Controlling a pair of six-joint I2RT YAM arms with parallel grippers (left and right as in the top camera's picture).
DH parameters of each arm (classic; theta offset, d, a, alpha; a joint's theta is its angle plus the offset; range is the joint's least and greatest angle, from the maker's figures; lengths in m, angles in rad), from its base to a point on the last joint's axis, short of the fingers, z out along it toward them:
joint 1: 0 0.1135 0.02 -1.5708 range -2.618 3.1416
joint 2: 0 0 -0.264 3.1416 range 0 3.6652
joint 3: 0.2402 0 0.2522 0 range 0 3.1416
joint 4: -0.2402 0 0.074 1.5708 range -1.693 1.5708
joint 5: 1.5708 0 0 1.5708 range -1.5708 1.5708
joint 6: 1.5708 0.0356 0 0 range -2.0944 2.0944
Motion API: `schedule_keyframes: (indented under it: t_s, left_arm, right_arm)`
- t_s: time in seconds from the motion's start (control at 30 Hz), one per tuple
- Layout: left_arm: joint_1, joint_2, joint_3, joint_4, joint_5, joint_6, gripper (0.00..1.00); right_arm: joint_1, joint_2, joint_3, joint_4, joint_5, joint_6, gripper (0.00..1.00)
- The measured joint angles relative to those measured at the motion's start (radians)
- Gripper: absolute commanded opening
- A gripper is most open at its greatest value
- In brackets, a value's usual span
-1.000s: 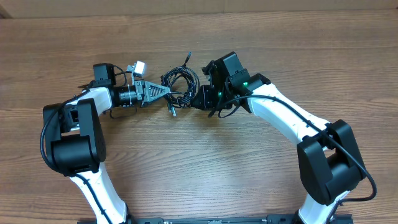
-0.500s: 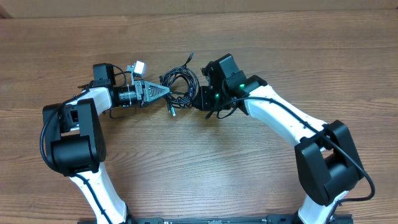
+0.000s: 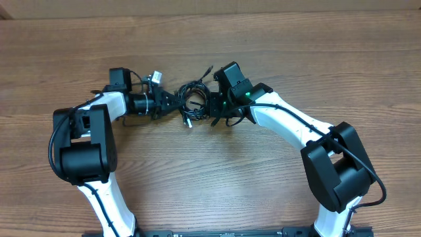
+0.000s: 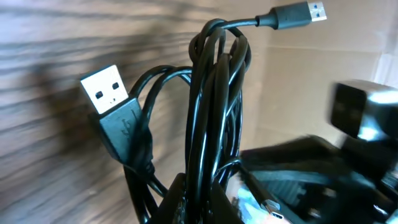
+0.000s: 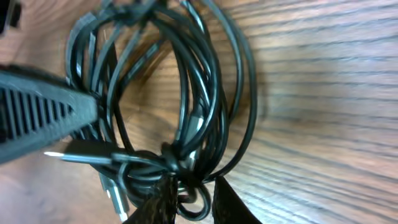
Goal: Untangle cables
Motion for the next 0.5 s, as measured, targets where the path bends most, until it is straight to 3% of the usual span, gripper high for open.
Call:
schedule_keyframes:
  t_s: [0.23,0.37,0.5]
  left_arm:
    - [-0.012,0.0,-0.034,0.044,-0.154,-0.178,0.04]
    - [-0.013,-0.013,-0.08,0.176,-0.169,-0.254,0.04]
    - [-0.019,-0.02,-0.098,0.211,-0.175,-0.309,0.04]
  right_arm:
    - [0.0,0.0,0.0,-0.054,0.052,0.123,0.2]
    - [0.008,0.0,0.0,-0.069,0.058,0.175,0.2]
    - [0.029,0.009,0.0,-0.066,0.07,0.208,0.2]
